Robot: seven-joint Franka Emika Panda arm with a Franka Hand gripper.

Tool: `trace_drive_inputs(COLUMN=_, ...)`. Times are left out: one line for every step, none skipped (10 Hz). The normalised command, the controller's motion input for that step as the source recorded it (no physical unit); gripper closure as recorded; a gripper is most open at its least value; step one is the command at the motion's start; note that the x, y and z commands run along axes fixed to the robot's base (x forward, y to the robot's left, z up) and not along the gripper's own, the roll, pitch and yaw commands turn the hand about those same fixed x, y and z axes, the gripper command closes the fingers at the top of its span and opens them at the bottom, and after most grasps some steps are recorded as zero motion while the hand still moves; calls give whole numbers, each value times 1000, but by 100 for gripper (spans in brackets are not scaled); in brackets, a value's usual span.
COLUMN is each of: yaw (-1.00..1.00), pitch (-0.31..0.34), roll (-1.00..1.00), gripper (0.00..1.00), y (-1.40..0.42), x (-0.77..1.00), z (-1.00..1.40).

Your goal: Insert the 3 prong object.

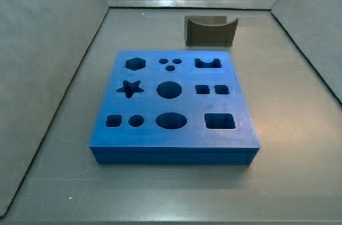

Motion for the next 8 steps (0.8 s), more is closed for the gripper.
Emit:
trace_drive_inputs(yaw=-97, pitch=-136, roll=-24, gripper=100, y=140, x=-83, z=-240)
trace_drive_inputs(yaw=-3, pitch=-106, roll=73, gripper=100, y=291, x=229, z=-723)
trace_drive_inputs(yaw=-97, pitch=-121, roll=-21, gripper=100, y=586, x=234, z=-834)
trace_drive_inputs(yaw=-26, pitch=-89, roll=-66, gripper=100, y=491, x=246, z=-854)
trace_drive_inputs(yaw=-23, pitch=-106, roll=-107, gripper=100, y=426, x=109, z=-800)
trace_drive_inputs(yaw=-11, pitch=-121, roll=-77, gripper=100, y=249, x=0, z=-874)
trace_drive_inputs(yaw=0, pitch=-139, roll=-13, gripper=100, y=194, x=-6, z=-954)
trace_drive_inputs(yaw=0, pitch=-186, roll=0, gripper=100, y=23, x=-160, z=-914)
